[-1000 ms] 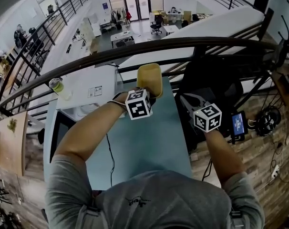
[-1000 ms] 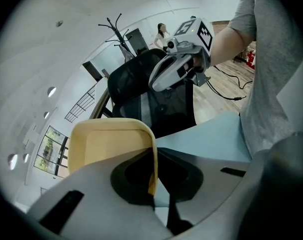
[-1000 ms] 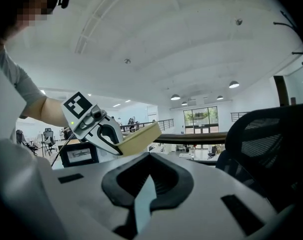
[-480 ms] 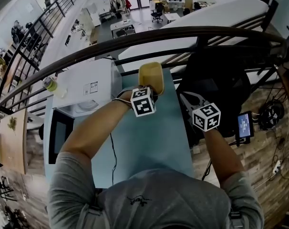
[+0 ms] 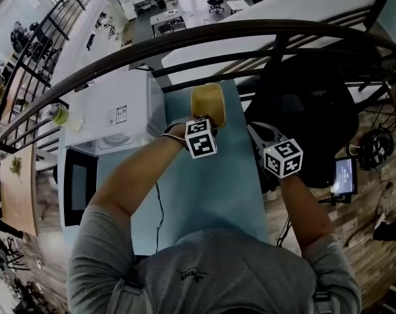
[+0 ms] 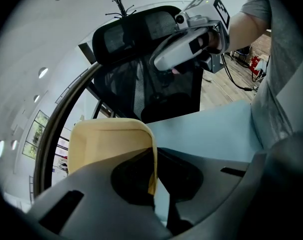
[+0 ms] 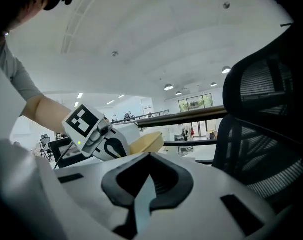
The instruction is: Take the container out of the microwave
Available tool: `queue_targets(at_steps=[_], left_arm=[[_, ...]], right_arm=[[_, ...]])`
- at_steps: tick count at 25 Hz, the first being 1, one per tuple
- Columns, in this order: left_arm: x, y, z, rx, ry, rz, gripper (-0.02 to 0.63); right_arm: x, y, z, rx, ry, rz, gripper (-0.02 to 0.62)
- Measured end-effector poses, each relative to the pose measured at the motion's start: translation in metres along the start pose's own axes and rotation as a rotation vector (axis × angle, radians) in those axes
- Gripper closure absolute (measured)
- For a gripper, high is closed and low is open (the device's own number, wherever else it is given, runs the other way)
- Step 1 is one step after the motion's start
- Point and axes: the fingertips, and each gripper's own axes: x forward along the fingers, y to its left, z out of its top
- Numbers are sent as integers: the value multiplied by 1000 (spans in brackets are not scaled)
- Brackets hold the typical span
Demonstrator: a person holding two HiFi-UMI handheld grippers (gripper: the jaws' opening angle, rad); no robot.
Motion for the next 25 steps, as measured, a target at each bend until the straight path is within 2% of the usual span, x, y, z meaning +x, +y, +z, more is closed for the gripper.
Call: queue_targets(at_steps=[16,25], left_arm=[[96,-14,-26,4,85,-60,588],[130,-29,-35,12,112,-103,588]], right_arm=[[23,-22,-60,53,74,1,578],[25,-28,-84,79,105,-6,578]])
